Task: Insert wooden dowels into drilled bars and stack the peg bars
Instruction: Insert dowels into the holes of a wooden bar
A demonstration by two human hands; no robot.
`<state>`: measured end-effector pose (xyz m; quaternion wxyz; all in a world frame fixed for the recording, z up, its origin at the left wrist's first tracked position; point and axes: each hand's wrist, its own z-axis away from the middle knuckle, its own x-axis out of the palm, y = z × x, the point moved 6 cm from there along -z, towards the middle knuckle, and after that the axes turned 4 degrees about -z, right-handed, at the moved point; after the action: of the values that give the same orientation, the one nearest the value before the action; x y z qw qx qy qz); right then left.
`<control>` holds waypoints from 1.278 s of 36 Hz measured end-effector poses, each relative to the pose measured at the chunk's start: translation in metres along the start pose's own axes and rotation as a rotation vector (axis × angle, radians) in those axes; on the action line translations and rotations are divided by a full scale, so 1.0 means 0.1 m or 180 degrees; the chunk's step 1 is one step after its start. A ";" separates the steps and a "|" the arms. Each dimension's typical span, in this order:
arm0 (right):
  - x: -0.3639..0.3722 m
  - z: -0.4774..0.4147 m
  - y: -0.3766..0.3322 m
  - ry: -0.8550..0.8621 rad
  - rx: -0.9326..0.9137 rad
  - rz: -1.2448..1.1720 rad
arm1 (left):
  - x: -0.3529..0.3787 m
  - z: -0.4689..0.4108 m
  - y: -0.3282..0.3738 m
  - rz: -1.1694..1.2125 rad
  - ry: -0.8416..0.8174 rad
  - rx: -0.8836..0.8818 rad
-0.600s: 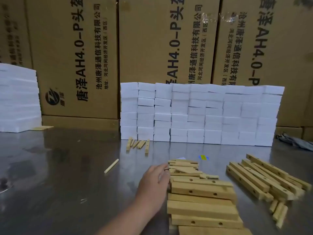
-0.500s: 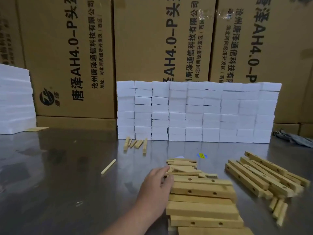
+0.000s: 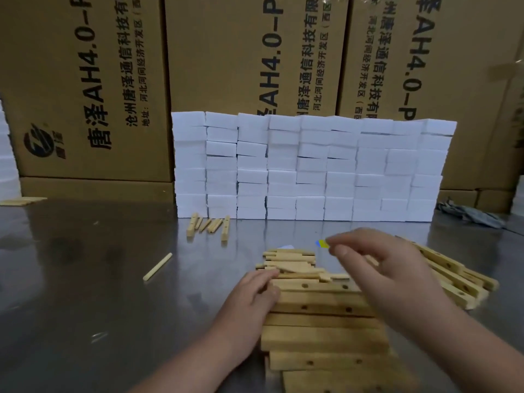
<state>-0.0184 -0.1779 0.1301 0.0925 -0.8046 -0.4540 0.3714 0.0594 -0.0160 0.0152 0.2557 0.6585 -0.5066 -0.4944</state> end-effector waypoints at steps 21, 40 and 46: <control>0.15 0.36 1.11 -0.0267 0.1549 -0.0214 | -0.10 0.07 0.07 -0.0154 0.0387 -0.0150; 0.02 0.30 1.09 -0.0362 0.1660 0.0267 | -0.13 0.11 0.11 -0.0098 0.0447 -0.0101; -0.03 0.25 0.99 -0.0086 0.1284 0.0032 | -0.13 0.12 0.18 0.0000 0.0430 0.0027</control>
<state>0.0285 -0.2415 0.0659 0.2439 -0.7670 -0.3675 0.4660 0.0413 -0.0087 0.0308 0.2864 0.6914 -0.4902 -0.4467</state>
